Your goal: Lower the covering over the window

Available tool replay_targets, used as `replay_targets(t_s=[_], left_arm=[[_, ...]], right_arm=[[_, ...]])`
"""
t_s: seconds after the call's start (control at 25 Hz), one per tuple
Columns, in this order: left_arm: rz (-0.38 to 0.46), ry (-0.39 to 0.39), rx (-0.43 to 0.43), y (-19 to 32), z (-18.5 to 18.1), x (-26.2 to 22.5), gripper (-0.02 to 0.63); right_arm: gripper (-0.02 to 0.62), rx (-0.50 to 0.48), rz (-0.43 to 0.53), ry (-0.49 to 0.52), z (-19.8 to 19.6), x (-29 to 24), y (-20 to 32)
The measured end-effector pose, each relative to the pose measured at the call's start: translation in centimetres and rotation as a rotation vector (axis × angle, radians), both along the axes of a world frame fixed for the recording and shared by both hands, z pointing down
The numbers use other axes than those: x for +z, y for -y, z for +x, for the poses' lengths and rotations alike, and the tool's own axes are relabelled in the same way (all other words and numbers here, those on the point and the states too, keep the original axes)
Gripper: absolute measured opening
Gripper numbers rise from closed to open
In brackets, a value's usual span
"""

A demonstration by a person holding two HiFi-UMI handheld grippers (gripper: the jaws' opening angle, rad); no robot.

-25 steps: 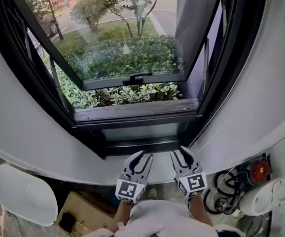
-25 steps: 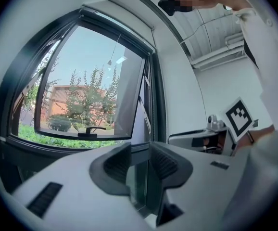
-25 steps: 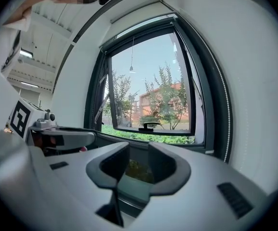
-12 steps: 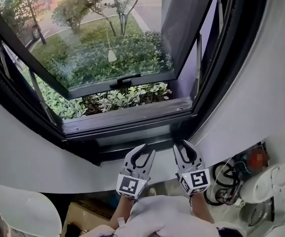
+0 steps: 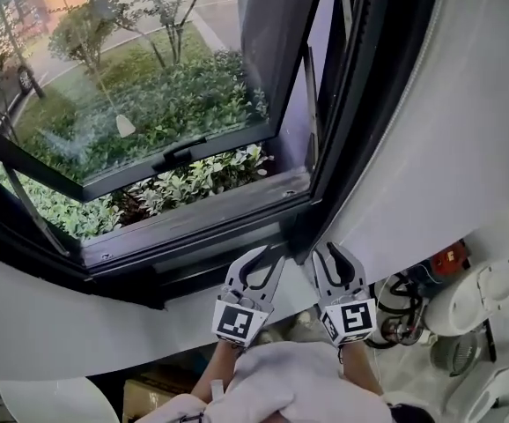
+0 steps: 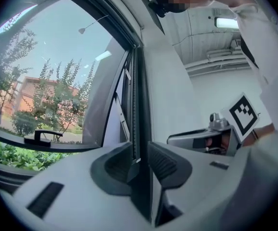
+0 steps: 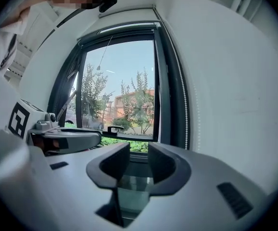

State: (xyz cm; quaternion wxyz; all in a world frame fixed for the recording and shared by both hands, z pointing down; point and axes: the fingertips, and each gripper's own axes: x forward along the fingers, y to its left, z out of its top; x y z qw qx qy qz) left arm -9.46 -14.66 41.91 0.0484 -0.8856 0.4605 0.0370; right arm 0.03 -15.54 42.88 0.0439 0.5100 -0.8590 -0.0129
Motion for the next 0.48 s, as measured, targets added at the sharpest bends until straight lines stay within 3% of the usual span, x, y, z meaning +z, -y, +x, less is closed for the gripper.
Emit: replay_targets(t_s=[0.48], left_arm=[[-0.029, 0.030, 0.071, 3.2, 6.0, 0.8, 0.106]], right_arm=[[0.115, 0.091, -0.017, 0.019, 4.4, 0.6, 2.0]])
